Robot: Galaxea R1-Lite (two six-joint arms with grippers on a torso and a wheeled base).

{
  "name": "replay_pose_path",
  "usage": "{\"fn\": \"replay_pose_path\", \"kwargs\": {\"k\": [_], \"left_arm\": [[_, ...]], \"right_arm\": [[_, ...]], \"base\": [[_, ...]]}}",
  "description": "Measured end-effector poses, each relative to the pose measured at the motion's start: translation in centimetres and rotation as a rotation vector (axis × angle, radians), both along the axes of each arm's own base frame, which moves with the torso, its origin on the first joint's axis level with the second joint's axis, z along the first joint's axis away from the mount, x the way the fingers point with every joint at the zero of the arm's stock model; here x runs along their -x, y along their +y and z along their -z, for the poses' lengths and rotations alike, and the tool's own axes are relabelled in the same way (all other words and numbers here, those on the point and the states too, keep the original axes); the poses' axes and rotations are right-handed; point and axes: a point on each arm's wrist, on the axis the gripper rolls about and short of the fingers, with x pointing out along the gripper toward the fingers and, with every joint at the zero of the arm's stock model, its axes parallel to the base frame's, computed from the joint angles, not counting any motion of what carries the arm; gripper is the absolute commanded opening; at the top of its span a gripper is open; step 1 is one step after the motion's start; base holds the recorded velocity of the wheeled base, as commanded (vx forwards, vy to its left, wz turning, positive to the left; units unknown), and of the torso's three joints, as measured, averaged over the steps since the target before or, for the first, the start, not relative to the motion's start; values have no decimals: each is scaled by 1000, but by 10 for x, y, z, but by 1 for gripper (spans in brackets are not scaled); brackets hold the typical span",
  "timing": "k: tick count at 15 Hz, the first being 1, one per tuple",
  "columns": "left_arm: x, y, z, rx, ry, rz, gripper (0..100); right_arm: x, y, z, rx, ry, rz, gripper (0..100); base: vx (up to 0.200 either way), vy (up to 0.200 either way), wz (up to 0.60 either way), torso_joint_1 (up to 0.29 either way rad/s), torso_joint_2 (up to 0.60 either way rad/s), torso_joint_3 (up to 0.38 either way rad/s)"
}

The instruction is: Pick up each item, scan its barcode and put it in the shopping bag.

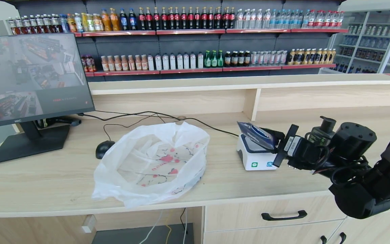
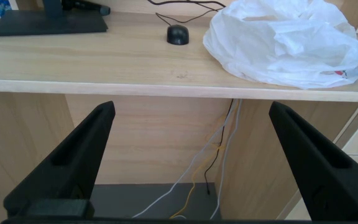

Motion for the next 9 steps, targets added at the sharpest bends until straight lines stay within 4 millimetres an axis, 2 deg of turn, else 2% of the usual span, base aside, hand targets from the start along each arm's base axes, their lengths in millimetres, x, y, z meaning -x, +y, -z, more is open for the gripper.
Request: {"fn": "replay_pose_path", "kwargs": {"k": [5,7,9], "left_arm": [[0,0,0,0,0,0,100],[0,0,0,0,0,0,100],[0,0,0,0,0,0,100]], "right_arm": [[35,31,-40,-234,76,98,0],[53,43,-58,-392,133,133,0],[75,51,-68,-558,236,156,0]], "base": [[0,0,0,0,0,0],[0,0,0,0,0,0],[0,0,0,0,0,0]]}}
